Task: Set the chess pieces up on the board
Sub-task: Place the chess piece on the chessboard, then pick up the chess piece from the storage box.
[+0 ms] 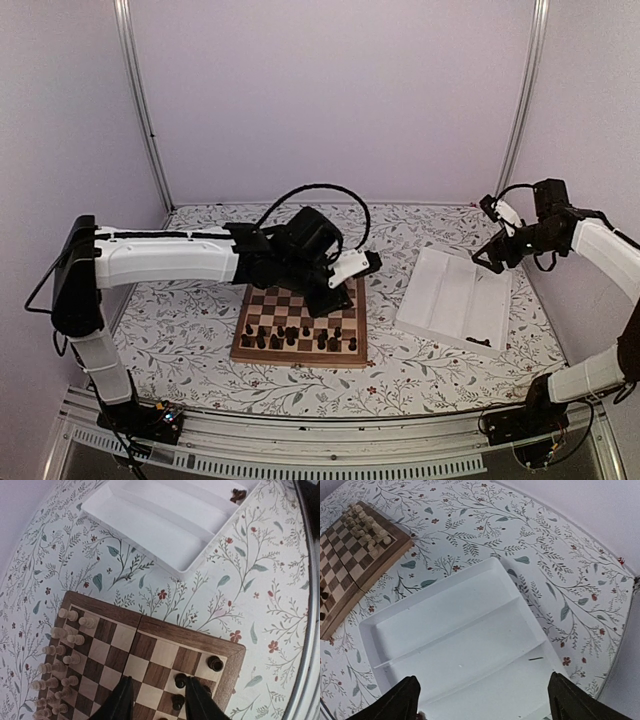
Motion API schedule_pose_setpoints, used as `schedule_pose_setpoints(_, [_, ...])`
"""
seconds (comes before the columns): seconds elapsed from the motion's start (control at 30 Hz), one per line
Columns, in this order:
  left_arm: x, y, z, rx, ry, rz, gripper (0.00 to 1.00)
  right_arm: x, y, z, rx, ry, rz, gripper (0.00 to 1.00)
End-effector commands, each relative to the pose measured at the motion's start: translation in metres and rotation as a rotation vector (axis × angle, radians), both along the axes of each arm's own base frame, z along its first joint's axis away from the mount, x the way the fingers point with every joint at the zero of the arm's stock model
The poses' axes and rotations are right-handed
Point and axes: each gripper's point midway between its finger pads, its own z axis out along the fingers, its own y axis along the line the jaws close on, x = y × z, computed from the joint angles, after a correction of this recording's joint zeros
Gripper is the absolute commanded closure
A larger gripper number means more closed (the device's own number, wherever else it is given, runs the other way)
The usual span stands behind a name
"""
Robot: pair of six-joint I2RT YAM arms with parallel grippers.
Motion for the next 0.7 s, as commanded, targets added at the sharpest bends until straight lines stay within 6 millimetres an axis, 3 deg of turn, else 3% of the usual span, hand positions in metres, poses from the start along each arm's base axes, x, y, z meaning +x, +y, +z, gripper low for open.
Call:
schedule_pose_setpoints(0.0, [-0.005, -0.013, 0.064, -0.155, -0.067, -0.018, 0.61, -0.012, -0.036, 0.007, -0.083, 0.002, -0.065, 0.01])
schedule_pose_setpoints(0.13, [0.008, -0.014, 0.095, -0.265, -0.151, 0.049, 0.57, -0.042, -0.041, -0.017, -0.168, 0.126, 0.025, 0.05])
schedule_pose_setpoints(0.2, [0.013, -0.013, 0.108, -0.324, -0.171, 0.089, 0.54, -0.056, -0.044, -0.029, -0.217, 0.175, 0.081, 0.18])
schedule_pose_setpoints(0.3, [0.028, -0.005, 0.127, -0.408, -0.208, 0.207, 0.42, -0.07, -0.045, -0.042, -0.258, 0.222, 0.15, 0.38])
schedule_pose_setpoints(0.43, [0.039, 0.0, 0.149, -0.52, -0.157, 0.276, 0.34, -0.09, -0.043, -0.063, -0.294, 0.32, 0.251, 0.56])
schedule_pose_setpoints(0.57, [0.042, -0.008, 0.158, -0.557, -0.073, 0.233, 0.34, -0.107, -0.05, -0.092, -0.398, 0.395, 0.331, 0.61])
schedule_pose_setpoints(0.67, [0.046, -0.008, 0.149, -0.528, -0.063, 0.238, 0.34, -0.109, -0.055, -0.102, -0.475, 0.375, 0.372, 0.6])
